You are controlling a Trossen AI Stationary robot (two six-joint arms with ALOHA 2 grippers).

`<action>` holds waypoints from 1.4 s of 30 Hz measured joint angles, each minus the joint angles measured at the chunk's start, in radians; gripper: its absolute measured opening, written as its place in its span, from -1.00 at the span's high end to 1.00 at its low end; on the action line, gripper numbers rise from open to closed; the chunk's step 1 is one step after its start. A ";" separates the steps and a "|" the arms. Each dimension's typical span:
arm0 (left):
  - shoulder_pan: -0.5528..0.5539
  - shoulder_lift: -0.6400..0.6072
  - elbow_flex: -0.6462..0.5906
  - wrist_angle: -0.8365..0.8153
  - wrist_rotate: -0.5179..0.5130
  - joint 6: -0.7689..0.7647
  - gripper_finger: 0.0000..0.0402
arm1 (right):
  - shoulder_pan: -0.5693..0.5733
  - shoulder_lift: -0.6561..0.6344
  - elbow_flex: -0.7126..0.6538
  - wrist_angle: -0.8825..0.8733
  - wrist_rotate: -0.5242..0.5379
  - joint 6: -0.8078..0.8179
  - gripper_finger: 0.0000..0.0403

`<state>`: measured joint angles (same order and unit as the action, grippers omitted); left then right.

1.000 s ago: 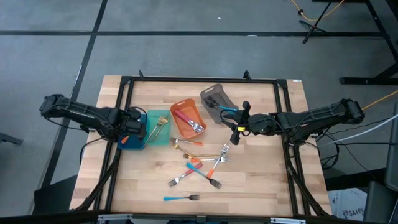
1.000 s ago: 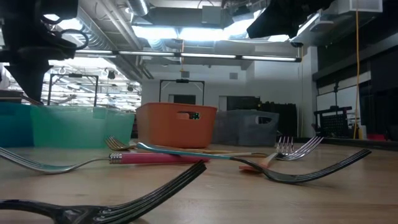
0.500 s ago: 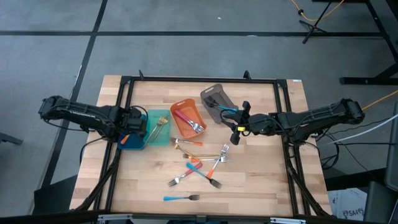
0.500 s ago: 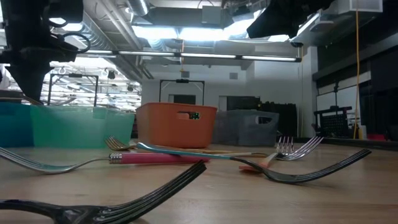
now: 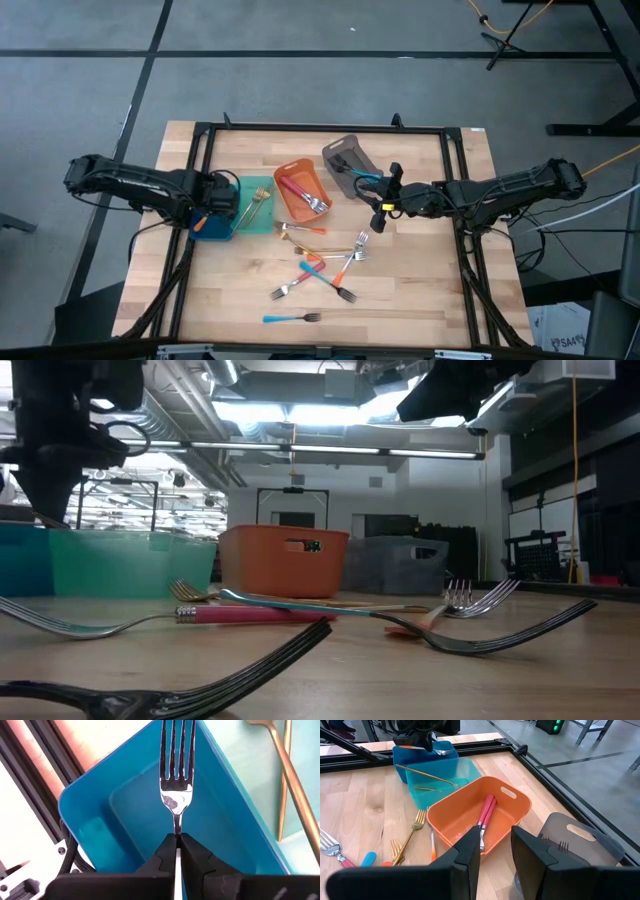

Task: Sort silverware by color (type)
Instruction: Put the orange fork into the blue bin, then put the blue fork into the black bin

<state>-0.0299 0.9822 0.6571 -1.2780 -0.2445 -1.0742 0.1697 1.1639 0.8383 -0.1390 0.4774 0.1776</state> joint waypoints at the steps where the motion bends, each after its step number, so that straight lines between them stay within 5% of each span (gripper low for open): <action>1: 0.000 0.005 0.000 0.002 0.004 0.008 0.98 | 0.000 0.000 0.000 0.000 0.000 0.000 0.51; 22: -0.001 0.192 0.000 0.003 0.015 0.013 0.95 | 0.000 0.000 0.000 0.000 0.000 0.000 0.51; 42: -0.001 0.199 0.000 0.012 0.015 0.013 0.85 | 0.000 0.000 0.000 0.001 0.000 0.000 0.51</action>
<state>-0.0311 1.1809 0.6571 -1.2659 -0.2300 -1.0615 0.1696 1.1638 0.8383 -0.1385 0.4774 0.1776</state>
